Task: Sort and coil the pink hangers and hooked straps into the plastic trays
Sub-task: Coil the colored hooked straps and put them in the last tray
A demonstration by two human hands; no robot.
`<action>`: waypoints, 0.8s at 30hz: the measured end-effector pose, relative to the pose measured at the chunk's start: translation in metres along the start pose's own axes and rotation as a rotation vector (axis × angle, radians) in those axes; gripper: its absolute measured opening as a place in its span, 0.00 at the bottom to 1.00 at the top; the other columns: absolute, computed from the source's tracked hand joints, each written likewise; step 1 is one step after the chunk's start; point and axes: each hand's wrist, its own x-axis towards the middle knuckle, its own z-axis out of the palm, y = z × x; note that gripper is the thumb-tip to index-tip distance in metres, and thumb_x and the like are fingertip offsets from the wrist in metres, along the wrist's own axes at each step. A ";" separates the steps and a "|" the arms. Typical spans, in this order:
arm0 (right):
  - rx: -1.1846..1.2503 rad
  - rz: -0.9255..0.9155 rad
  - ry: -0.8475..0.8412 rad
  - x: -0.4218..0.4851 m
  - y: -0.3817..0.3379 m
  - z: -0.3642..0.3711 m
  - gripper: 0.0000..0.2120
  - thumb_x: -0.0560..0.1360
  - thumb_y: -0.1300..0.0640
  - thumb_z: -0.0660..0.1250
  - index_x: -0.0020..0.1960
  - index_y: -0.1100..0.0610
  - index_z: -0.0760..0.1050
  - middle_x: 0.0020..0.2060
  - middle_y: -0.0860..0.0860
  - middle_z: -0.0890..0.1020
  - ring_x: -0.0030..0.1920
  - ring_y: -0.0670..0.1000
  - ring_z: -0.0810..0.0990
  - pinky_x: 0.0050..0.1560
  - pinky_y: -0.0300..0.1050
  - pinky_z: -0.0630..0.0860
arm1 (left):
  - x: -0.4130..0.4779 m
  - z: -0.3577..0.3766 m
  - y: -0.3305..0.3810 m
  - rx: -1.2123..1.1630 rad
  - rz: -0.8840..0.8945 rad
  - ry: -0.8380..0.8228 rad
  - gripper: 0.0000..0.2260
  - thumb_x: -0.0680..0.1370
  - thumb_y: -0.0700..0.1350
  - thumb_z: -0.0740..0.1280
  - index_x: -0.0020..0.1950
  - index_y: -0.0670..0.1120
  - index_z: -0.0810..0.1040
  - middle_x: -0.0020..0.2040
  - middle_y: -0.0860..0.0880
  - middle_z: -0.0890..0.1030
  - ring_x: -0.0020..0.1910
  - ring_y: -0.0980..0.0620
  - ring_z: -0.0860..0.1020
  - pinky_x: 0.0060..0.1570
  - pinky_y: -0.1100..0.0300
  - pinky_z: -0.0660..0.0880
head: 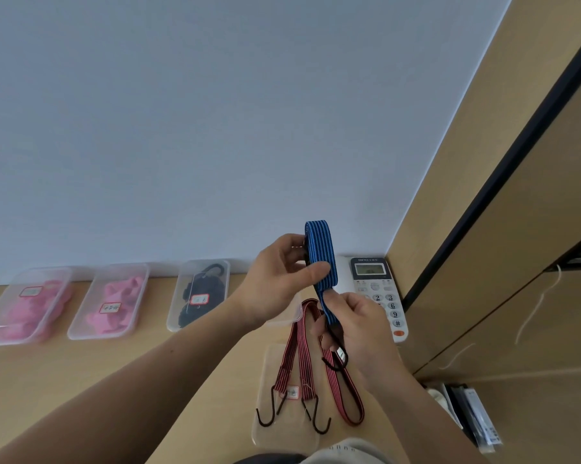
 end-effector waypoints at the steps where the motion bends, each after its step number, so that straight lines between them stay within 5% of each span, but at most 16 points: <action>1: 0.022 -0.010 0.000 0.000 -0.001 0.001 0.16 0.80 0.54 0.63 0.48 0.69 0.75 0.31 0.58 0.83 0.24 0.50 0.73 0.26 0.42 0.68 | -0.001 0.000 -0.001 0.061 0.035 0.002 0.21 0.72 0.46 0.73 0.62 0.47 0.73 0.57 0.49 0.83 0.54 0.51 0.83 0.51 0.57 0.80; 3: 0.068 -0.025 -0.004 -0.001 -0.002 0.002 0.14 0.80 0.55 0.63 0.49 0.68 0.77 0.31 0.58 0.82 0.25 0.49 0.71 0.25 0.39 0.67 | -0.002 -0.001 -0.002 0.250 0.117 0.024 0.21 0.72 0.48 0.73 0.63 0.52 0.72 0.59 0.53 0.81 0.56 0.56 0.81 0.54 0.55 0.79; 7: 0.233 -0.003 -0.035 -0.002 -0.004 0.005 0.15 0.81 0.58 0.59 0.45 0.63 0.80 0.32 0.58 0.81 0.28 0.50 0.71 0.28 0.40 0.68 | -0.008 -0.005 -0.010 0.527 0.318 -0.013 0.22 0.74 0.49 0.72 0.65 0.57 0.70 0.59 0.66 0.77 0.59 0.65 0.77 0.52 0.70 0.72; 13: 0.355 0.059 -0.090 0.000 -0.007 0.005 0.23 0.73 0.38 0.60 0.47 0.55 0.83 0.33 0.54 0.80 0.31 0.49 0.75 0.31 0.45 0.62 | -0.010 -0.009 -0.021 0.883 0.576 -0.001 0.24 0.73 0.41 0.74 0.67 0.52 0.73 0.67 0.52 0.77 0.59 0.58 0.77 0.51 0.78 0.67; 17: 0.368 0.041 -0.074 0.000 -0.005 0.006 0.15 0.73 0.43 0.64 0.39 0.50 0.85 0.32 0.53 0.80 0.29 0.47 0.74 0.28 0.42 0.62 | -0.012 -0.016 -0.014 0.875 0.510 -0.101 0.23 0.74 0.45 0.68 0.70 0.50 0.75 0.69 0.52 0.76 0.67 0.56 0.74 0.64 0.63 0.71; 19: 0.348 0.002 -0.019 0.004 -0.003 0.002 0.10 0.75 0.51 0.67 0.41 0.52 0.85 0.33 0.54 0.80 0.28 0.46 0.73 0.26 0.39 0.63 | -0.015 -0.020 -0.007 0.813 0.384 -0.215 0.25 0.74 0.50 0.61 0.71 0.49 0.74 0.70 0.52 0.75 0.68 0.58 0.73 0.68 0.65 0.67; 22: 0.207 -0.068 0.073 0.009 -0.002 -0.001 0.10 0.78 0.62 0.65 0.50 0.53 0.84 0.31 0.53 0.78 0.27 0.45 0.71 0.25 0.38 0.65 | -0.021 -0.018 -0.004 0.621 0.192 -0.292 0.22 0.76 0.51 0.60 0.70 0.49 0.75 0.55 0.61 0.81 0.50 0.67 0.79 0.50 0.73 0.71; 24: 0.111 -0.128 0.100 0.010 0.000 0.003 0.12 0.78 0.63 0.65 0.51 0.49 0.83 0.27 0.50 0.77 0.26 0.44 0.71 0.25 0.36 0.68 | -0.020 -0.015 -0.006 0.506 0.120 -0.180 0.15 0.78 0.48 0.65 0.63 0.50 0.80 0.46 0.64 0.83 0.45 0.66 0.80 0.45 0.69 0.75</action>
